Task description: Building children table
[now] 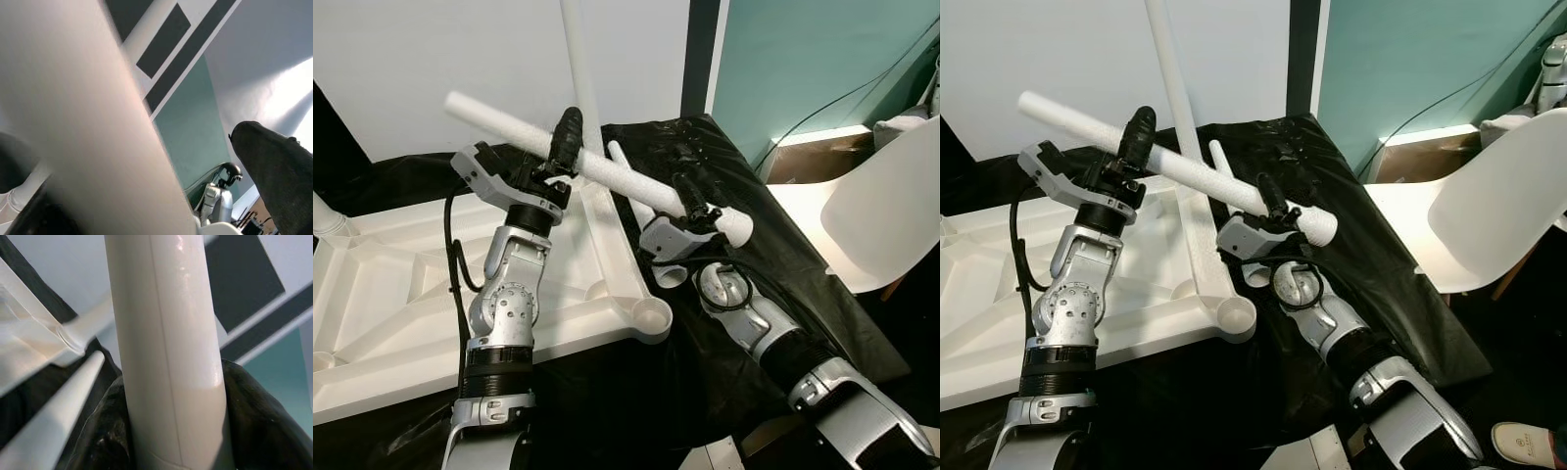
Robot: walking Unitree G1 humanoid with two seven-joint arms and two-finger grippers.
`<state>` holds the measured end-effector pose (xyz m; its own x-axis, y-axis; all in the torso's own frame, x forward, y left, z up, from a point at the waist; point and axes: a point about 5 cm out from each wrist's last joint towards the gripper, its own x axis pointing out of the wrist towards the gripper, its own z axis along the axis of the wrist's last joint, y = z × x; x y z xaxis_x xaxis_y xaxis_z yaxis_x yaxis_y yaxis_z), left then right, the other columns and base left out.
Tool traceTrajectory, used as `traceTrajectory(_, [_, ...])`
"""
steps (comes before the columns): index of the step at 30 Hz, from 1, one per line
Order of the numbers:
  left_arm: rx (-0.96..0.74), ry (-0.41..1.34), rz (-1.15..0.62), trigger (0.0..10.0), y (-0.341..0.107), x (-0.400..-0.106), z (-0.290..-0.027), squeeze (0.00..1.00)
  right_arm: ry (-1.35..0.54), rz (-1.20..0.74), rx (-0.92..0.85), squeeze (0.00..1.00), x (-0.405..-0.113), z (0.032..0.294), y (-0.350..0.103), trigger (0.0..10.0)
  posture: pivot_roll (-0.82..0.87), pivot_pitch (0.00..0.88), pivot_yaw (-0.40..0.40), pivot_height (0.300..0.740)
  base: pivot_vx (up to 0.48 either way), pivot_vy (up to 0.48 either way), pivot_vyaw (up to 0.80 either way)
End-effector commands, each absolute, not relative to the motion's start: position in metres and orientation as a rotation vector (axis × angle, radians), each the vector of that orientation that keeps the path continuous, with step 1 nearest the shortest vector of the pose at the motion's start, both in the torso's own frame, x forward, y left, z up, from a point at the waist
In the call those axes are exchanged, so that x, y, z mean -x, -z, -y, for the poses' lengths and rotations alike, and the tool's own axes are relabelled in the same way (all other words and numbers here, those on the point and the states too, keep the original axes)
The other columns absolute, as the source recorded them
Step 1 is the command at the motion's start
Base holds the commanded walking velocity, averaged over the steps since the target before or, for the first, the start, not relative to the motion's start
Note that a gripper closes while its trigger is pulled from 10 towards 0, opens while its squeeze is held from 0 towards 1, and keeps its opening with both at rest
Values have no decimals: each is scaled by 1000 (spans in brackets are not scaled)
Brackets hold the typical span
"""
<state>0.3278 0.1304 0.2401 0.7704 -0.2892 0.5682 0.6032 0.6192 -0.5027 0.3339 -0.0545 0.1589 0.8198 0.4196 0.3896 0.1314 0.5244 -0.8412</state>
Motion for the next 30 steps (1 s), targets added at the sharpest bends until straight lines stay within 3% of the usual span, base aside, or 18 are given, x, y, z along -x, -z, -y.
traceTrajectory(1, [700,618,498,10000,-243,-327,-125,0,-207,657,1015,0,-329,49,-160,10000,-64,0,49,740,0,0,0])
traceTrajectory(2, [707,619,490,10000,-243,-328,-124,0,-215,678,1009,0,-326,48,-161,10000,-64,0,52,740,0,0,0])
traceTrajectory(3, [720,626,488,7451,-244,-328,-123,0,-214,697,1002,0,-324,47,-162,10000,-64,0,54,740,0,0,0])
traceTrajectory(5, [729,631,487,7451,-244,-328,-123,0,-212,709,998,0,-323,46,-163,10000,-64,0,54,740,0,0,0])
traceTrajectory(6, [737,640,489,0,-245,-328,-123,0,-206,714,991,0,-323,47,-164,10000,-64,0,56,740,0,0,0])
traceTrajectory(20, [691,677,507,0,-245,-323,-122,0,-160,680,886,0,-329,49,-174,10000,-56,0,57,740,0,0,0])
traceTrajectory(21, [685,680,508,0,-245,-323,-121,0,-178,637,840,118,-330,49,-175,10000,-56,0,57,740,0,0,0])
traceTrajectory(22, [685,680,508,0,-245,-323,-121,0,-178,637,840,118,-330,49,-175,10000,-56,0,57,740,0,0,0])
traceTrajectory(23, [680,682,509,0,-245,-323,-121,0,-191,596,790,949,-332,50,-176,10000,-56,0,57,740,0,0,0])
traceTrajectory(24, [671,685,509,0,-245,-322,-121,0,-208,528,715,1000,-335,51,-178,10000,-54,0,54,740,0,0,0])
traceTrajectory(27, [645,692,506,0,-244,-321,-120,0,-295,385,599,1000,-340,49,-179,10000,-55,0,53,740,0,0,0])
traceTrajectory(28, [634,700,505,0,-244,-321,-120,0,-361,329,577,47,-340,46,-178,10000,-57,0,54,740,0,0,0])
traceTrajectory(30, [619,712,505,0,-245,-320,-118,0,-455,265,555,0,-339,41,-178,10000,-58,0,55,740,0,0,0])
